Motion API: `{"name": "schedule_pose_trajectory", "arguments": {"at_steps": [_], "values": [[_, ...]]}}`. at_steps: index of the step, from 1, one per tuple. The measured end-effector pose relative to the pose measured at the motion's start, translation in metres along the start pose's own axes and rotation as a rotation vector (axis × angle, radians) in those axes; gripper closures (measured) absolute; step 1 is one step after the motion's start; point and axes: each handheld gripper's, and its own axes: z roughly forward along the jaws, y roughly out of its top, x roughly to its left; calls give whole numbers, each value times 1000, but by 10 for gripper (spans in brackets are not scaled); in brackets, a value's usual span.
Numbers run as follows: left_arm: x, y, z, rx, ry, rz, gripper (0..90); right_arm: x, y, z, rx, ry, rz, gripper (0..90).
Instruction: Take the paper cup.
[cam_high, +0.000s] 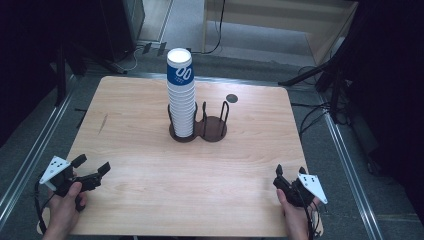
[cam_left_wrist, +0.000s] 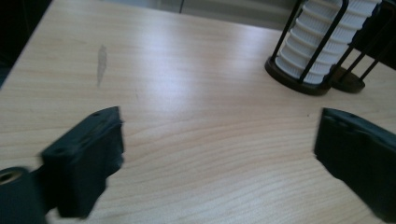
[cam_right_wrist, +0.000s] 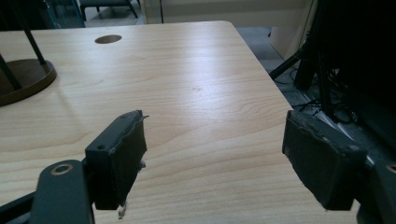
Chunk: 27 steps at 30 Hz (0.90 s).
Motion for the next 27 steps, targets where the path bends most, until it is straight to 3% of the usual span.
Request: {"name": "schedule_pose_trajectory", "arguments": {"at_steps": [5,7,12,15,17,19,21,25,27], "values": [[-1,-1,0,-5,2,2,134,8,3,1,9,16,-42,191],[0,-1,0,-3,0,3,134,10,4,1,12,23,-36,185],[2,-1,-1,-4,-42,-10,148,22,16,-2,-8,45,-16,168],[3,0,1,12,-68,-15,145,31,26,-4,-12,45,-37,168],[1,-1,1,22,-78,0,126,35,31,-4,0,36,-40,168],[0,0,0,26,-88,11,69,37,34,-4,-3,55,-13,167],[1,0,0,31,-103,13,14,39,37,-2,1,63,-19,166],[-1,0,4,56,-47,20,13,43,42,2,5,79,-42,164],[-4,-2,5,60,-64,42,13,48,47,3,8,92,-56,153]]}}
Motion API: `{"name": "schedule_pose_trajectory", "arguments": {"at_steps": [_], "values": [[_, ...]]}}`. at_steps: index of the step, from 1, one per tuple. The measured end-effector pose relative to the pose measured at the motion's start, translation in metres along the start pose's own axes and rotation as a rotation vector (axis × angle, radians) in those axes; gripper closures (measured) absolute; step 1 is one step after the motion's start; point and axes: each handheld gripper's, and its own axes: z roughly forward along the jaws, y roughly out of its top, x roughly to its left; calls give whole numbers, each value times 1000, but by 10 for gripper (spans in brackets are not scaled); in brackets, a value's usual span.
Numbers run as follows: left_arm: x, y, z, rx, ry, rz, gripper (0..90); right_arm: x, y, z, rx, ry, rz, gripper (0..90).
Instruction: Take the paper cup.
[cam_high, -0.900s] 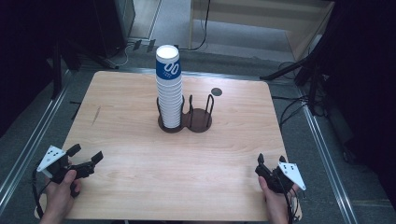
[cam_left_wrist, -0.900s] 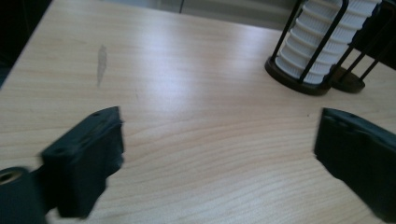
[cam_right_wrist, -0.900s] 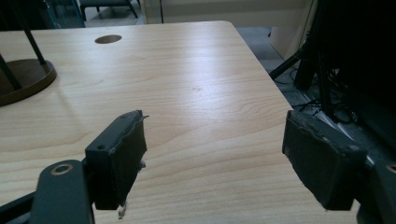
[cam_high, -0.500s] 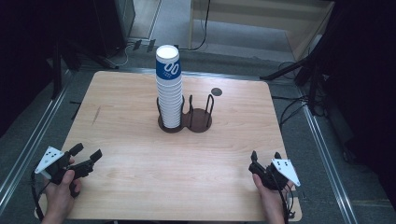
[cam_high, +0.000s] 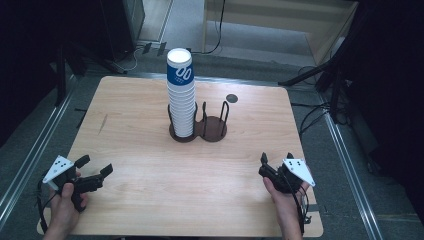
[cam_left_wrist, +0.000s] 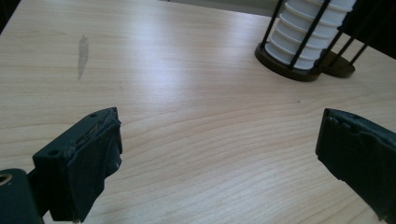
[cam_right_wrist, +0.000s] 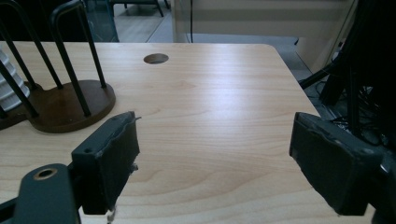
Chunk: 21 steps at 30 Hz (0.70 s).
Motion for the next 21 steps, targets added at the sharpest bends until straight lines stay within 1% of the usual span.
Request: {"name": "schedule_pose_trajectory", "arguments": {"at_steps": [1,2,3,4,6,8,11,12,15,17,18,21], "values": [[0,0,0,0,0,0,13,0,0,0,0,0,0,153],[-1,0,0,5,4,9,13,2,5,1,-3,15,3,143],[-1,0,1,6,8,11,13,2,5,1,-3,15,3,143],[-1,0,3,18,18,6,13,3,10,1,-11,26,4,138],[-1,0,3,22,25,1,13,4,13,1,-15,32,8,137],[0,-1,3,27,31,-8,13,5,20,0,-24,57,30,144],[-1,-1,3,28,33,-8,13,7,23,0,-35,67,22,165],[-1,0,4,31,34,-7,13,10,26,-1,-43,84,6,177],[-1,0,5,34,37,-7,13,12,30,-1,-51,84,-6,176],[-1,0,5,34,40,-5,13,15,33,-1,-57,83,-5,171],[-1,0,5,33,43,-8,13,17,37,-1,-64,82,-9,168],[0,0,4,23,43,-18,13,20,41,-1,-64,81,-16,162]]}}
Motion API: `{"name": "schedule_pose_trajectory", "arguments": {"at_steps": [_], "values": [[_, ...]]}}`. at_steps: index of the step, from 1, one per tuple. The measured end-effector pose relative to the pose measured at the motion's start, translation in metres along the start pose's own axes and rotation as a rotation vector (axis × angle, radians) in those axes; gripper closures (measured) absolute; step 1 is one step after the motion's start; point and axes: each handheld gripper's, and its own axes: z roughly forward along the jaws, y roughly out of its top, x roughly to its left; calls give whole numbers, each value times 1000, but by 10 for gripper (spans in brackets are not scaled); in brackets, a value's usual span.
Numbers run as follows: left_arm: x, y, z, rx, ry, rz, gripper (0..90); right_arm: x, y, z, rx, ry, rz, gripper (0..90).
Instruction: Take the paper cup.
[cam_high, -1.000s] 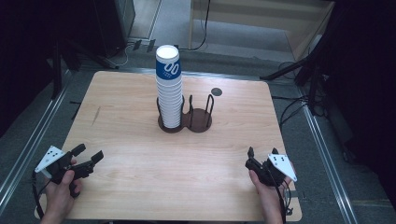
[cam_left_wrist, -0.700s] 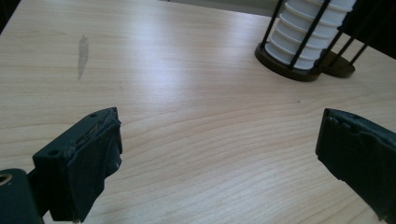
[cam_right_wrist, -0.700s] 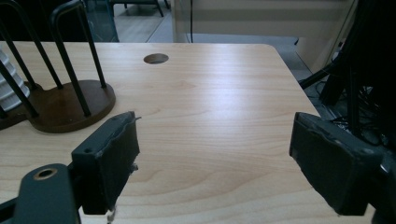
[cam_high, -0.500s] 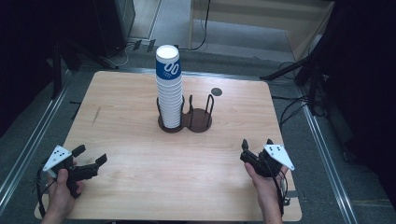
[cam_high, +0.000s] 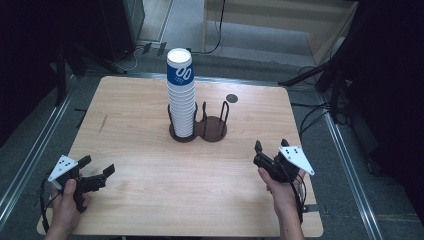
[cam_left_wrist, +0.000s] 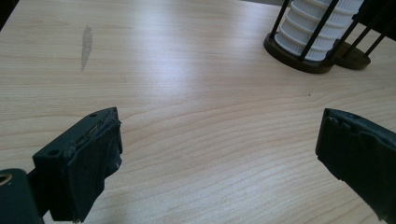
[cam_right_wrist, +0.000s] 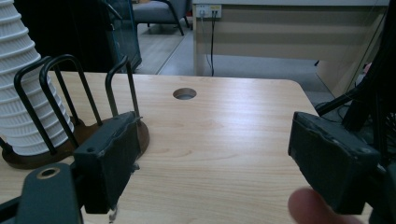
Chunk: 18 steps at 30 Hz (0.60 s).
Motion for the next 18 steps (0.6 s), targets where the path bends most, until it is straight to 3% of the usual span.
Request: {"name": "schedule_pose_trajectory", "arguments": {"at_steps": [4,10,18], "values": [[4,-1,-2,-16,-3,-38,13,6,7,3,-3,-2,-10,156],[3,0,-1,-9,0,-29,13,17,17,8,-14,-14,-24,152],[4,0,-1,-3,-4,-39,13,32,29,14,-29,17,-19,152]]}}
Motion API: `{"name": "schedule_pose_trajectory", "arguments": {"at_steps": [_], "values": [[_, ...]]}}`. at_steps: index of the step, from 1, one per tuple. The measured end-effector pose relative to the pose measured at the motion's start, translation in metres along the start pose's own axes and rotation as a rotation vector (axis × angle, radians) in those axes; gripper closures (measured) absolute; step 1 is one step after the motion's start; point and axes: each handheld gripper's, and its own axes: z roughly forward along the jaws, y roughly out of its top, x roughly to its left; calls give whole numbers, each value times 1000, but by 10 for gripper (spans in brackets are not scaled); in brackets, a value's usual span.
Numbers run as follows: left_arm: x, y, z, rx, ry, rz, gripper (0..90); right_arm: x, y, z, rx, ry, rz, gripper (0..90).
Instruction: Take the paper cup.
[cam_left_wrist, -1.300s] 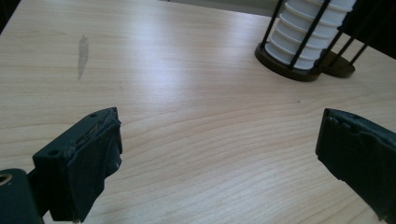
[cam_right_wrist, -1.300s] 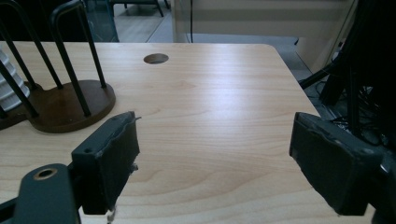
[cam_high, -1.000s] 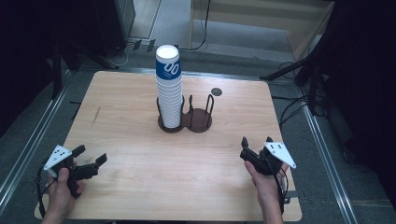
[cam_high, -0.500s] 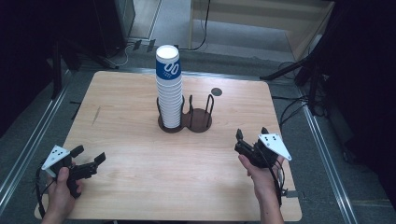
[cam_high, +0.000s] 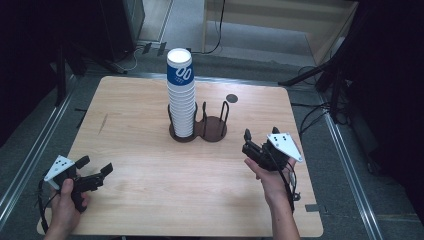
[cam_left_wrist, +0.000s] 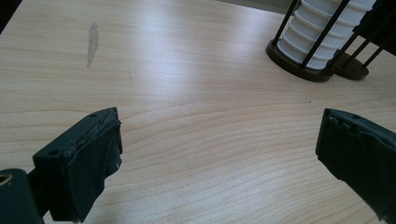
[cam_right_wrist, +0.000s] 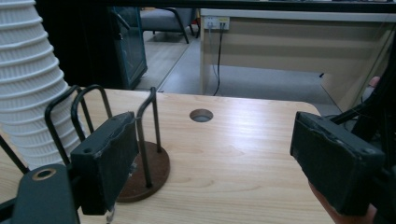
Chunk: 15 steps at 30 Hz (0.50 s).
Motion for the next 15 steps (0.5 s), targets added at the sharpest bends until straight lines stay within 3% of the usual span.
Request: {"name": "schedule_pose_trajectory", "arguments": {"at_steps": [15], "values": [[0,0,1,5,-3,2,13,35,12,15,4,50,-33,154]]}}
